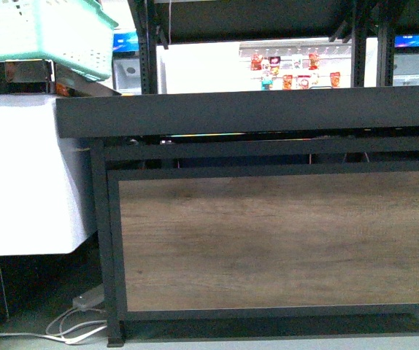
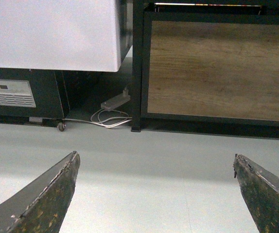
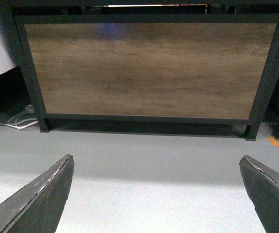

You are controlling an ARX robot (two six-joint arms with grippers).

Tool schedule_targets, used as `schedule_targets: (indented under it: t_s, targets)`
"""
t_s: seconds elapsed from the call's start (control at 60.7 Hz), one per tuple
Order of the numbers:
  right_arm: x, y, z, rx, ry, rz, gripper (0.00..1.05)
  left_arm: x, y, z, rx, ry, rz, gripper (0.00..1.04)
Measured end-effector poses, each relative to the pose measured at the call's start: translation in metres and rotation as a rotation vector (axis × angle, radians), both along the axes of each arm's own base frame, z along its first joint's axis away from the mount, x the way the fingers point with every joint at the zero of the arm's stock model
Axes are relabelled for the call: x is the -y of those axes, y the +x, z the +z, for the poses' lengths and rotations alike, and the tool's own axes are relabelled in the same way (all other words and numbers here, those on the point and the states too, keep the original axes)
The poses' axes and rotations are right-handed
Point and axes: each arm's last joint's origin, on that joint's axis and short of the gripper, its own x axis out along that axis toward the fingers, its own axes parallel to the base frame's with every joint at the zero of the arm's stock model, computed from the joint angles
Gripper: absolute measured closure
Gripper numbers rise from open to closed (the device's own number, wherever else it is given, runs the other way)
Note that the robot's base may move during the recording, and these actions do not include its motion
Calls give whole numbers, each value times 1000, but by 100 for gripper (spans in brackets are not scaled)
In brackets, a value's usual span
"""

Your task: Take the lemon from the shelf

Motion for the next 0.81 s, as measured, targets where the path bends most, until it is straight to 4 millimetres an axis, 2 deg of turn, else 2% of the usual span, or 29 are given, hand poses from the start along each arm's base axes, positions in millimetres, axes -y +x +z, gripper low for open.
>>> schedule_targets:
  t_s: [0.807]
  targets:
    - [0, 0, 0, 0, 0, 0, 2, 0, 0, 0, 0, 0, 0, 8]
